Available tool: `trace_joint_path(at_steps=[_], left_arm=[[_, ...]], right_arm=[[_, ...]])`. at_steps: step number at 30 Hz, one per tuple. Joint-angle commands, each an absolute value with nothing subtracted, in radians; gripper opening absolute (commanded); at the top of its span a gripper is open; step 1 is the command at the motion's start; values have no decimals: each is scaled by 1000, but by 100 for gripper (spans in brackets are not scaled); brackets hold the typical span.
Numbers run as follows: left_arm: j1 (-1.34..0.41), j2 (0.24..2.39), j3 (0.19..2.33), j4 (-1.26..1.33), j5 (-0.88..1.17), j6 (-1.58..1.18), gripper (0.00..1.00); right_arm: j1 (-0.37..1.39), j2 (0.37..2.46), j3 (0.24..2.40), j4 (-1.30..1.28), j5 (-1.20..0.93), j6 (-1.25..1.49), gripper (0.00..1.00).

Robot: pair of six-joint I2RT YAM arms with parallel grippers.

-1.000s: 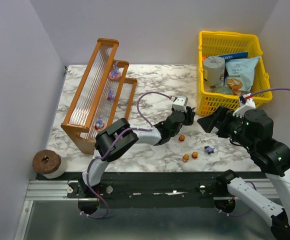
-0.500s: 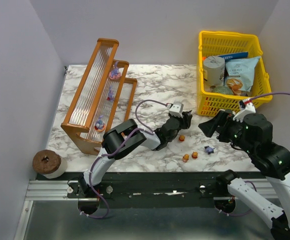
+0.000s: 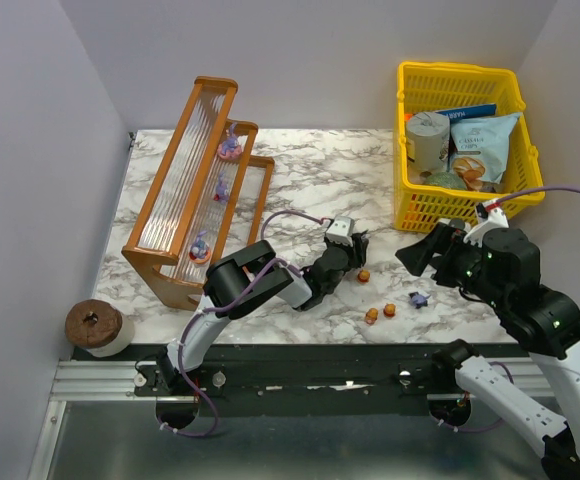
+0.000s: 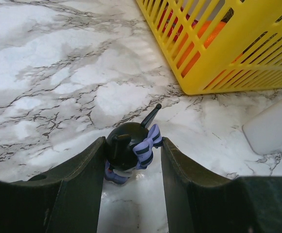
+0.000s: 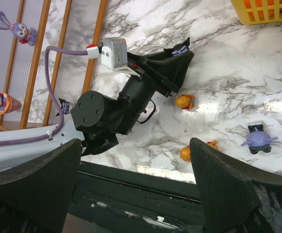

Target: Place and organize the plastic toys onto the shelf

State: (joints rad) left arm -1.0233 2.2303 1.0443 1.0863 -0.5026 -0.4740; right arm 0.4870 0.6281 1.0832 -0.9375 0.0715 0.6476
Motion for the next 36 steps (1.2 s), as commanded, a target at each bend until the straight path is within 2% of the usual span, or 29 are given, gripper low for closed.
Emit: trace_joint_path(at_steps=[1, 9, 17, 23, 30, 36], left_arm=[[-1026, 2220, 1029, 1115, -565, -451, 11], [-1026, 2226, 1016, 1092, -571, -466, 27], [-1026, 2233, 1002, 1095, -568, -480, 33], [-1026, 2218, 996, 1092, -565, -476, 46], [-1026, 2192, 994, 1088, -568, -463, 65], [-1026, 2177, 996, 1083, -572, -449, 74]], right_arm=[[483, 623, 1058, -962, 97, 667, 98], [483, 632, 1043, -962, 92, 687, 98], [483, 634, 1028, -962, 89, 698, 98], [485, 629, 1020, -962, 84, 706, 98], [483, 632, 1022, -962, 83, 715, 98], [483, 632, 1020, -966, 78, 716, 98]])
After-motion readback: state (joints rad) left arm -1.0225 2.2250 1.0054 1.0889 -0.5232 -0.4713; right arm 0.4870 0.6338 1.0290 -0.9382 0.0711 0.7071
